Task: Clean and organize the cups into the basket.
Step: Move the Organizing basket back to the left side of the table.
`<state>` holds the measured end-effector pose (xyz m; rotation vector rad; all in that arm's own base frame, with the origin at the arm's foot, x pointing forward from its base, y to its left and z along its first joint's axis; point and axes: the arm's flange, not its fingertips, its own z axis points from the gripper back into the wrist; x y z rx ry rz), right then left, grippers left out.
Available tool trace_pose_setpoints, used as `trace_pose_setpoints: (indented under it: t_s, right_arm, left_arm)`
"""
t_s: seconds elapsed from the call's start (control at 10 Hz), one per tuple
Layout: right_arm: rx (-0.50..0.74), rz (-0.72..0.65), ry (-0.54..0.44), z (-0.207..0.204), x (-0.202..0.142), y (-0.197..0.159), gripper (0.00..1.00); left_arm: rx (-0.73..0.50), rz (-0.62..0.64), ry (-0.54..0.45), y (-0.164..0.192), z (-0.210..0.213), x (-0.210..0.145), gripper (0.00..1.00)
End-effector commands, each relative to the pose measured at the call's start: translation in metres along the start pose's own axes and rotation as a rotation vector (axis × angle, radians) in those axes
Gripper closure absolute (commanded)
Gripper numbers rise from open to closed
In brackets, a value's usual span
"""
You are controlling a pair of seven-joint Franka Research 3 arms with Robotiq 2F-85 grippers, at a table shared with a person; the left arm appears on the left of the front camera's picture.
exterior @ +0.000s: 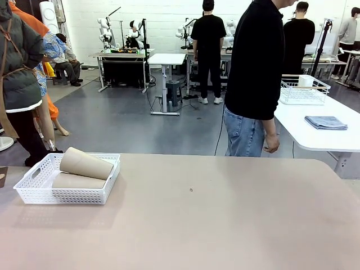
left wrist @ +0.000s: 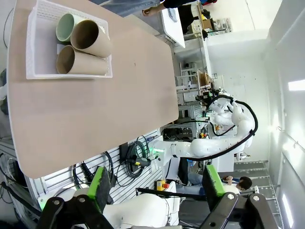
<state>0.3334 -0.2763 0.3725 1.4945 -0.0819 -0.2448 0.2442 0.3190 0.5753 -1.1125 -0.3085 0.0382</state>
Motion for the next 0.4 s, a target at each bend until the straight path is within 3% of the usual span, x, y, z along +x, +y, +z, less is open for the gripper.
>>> trace_pose_setpoints:
  t_s: [0.0, 0.3]
  right_arm:
    - [0.01, 0.016, 0.003, 0.0, -0.0019, -0.0009, 0.0]
    - [0.01, 0.016, 0.003, 0.0, -0.0019, -0.0009, 0.0]
  left_arm:
    - [0.006, 0.003, -0.002, -0.0028, 0.002, 0.0005, 0.0]
    - [0.006, 0.003, -0.002, -0.0028, 0.002, 0.0005, 0.0]
